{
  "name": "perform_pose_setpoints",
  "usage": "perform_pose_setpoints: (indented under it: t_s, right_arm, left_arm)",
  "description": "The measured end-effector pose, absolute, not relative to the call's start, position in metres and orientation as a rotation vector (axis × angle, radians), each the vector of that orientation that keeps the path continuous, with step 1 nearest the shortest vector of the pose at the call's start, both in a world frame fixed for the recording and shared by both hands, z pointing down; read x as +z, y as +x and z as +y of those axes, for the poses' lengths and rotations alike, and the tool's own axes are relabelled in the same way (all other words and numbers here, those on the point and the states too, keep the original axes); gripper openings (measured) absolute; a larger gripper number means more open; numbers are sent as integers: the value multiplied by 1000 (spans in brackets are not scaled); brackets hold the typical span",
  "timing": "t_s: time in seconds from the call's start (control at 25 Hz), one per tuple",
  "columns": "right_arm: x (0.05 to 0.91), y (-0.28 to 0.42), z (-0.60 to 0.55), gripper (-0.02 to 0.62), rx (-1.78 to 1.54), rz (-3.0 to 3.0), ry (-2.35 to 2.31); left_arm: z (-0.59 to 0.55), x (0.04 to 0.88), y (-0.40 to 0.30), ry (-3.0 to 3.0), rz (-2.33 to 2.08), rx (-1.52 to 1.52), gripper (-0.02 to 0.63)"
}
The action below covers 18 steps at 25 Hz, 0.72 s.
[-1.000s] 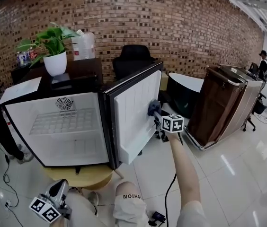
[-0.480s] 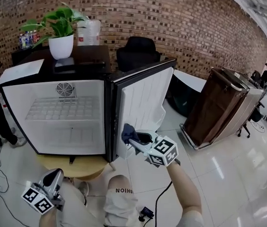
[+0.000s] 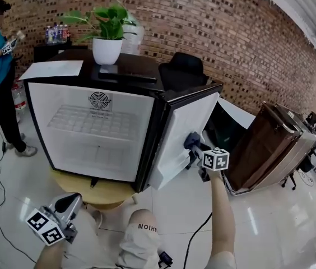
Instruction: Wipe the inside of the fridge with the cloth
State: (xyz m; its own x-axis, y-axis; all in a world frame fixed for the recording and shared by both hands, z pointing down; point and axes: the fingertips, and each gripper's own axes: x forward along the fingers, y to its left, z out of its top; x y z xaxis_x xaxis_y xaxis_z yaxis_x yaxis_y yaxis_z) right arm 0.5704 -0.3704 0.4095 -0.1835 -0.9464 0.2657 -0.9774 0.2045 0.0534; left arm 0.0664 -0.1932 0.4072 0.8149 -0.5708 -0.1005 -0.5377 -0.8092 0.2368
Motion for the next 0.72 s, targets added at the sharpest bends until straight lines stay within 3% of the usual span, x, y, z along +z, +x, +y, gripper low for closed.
perform_pose_setpoints:
  t_s: [0.12, 0.24, 0.36, 0.56, 0.72]
  right_arm:
    - [419, 636, -372, 100, 260, -2044, 2059]
    - [416, 620, -357, 98, 210, -2062, 2068]
    - [401, 554, -322, 98, 92, -2296, 1886]
    - [384, 410, -247, 98, -97, -2565, 1205]
    - [428, 393, -274, 98, -57, -2401, 1106]
  left_arm:
    - [-199, 415, 74, 2804, -840, -257, 2]
    - [-200, 419, 68, 2794, -846, -251, 2]
    - [-202, 415, 51, 2773, -886, -250, 2]
    - [-208, 409, 46, 2763, -892, -247, 2]
    - [-209, 414, 54, 2750, -867, -264, 2]
